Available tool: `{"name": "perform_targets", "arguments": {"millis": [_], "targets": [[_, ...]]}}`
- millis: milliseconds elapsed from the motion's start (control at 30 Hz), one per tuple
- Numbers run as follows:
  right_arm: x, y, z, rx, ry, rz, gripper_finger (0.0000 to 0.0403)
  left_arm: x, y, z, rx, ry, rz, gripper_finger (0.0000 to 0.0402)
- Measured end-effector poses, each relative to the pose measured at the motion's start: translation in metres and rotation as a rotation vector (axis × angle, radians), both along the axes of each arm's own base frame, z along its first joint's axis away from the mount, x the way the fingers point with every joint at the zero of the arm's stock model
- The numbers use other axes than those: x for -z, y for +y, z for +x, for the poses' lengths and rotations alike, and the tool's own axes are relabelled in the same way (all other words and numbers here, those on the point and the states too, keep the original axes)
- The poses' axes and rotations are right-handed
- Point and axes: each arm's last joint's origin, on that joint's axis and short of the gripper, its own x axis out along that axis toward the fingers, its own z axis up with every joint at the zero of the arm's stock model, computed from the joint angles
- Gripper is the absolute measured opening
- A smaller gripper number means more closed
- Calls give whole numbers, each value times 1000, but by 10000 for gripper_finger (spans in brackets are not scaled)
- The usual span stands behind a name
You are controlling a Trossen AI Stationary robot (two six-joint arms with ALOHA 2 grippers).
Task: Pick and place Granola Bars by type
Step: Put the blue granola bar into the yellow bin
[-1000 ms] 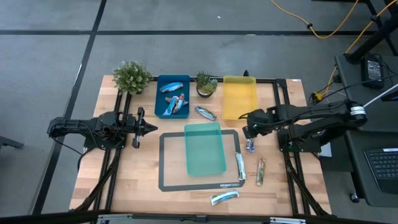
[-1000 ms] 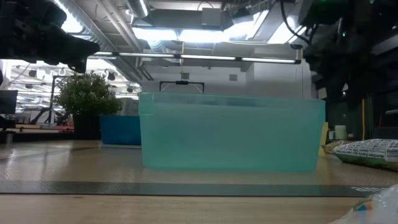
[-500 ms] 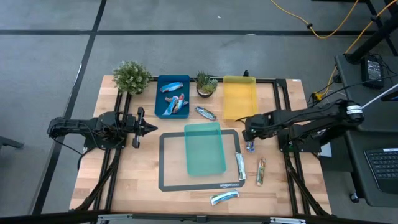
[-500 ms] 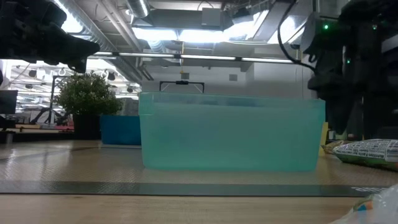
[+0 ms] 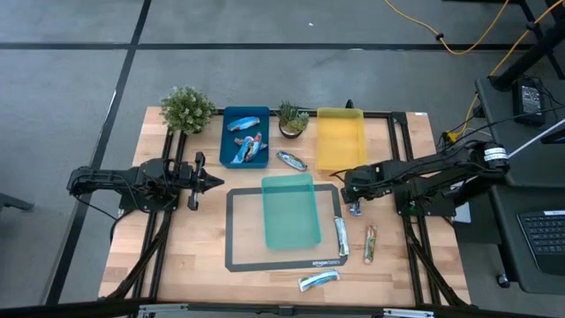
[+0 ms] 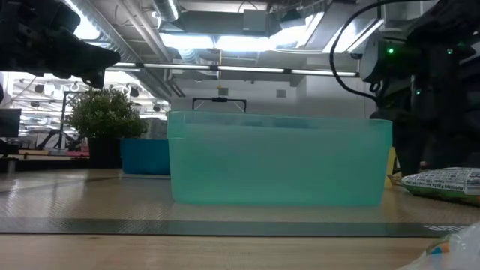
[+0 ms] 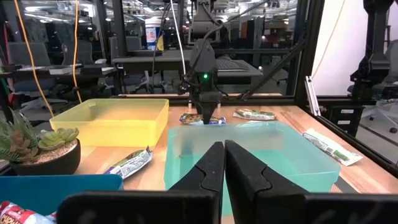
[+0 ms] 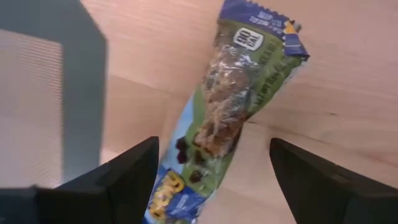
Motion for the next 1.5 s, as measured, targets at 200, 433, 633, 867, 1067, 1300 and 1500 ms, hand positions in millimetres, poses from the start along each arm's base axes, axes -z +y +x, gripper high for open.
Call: {"name": "perform_targets", "arguments": {"millis": [200, 433, 633, 867, 1067, 1300, 1500], "targets": [[4, 0, 2, -9, 17, -5, 299, 0, 0, 0, 0, 0, 0, 2], [4, 0, 1, -9, 26, -7, 224, 0, 0, 0, 0, 0, 0, 8], [5, 0, 3, -21, 7, -12, 143, 0, 0, 0, 0, 0, 0, 5], [-3, 0, 12, -74, -43, -6, 87, 0, 0, 0, 0, 0, 0, 3], [-30, 2, 29, -152, -117, 30, 72, 0, 0, 0, 0, 0, 0, 8], [-90, 2, 43, -256, -161, -102, 72, 0, 0, 0, 0, 0, 0, 3], [-135, -1, 45, -300, -221, -245, 72, 0, 0, 0, 1, 0, 0, 4]]}}
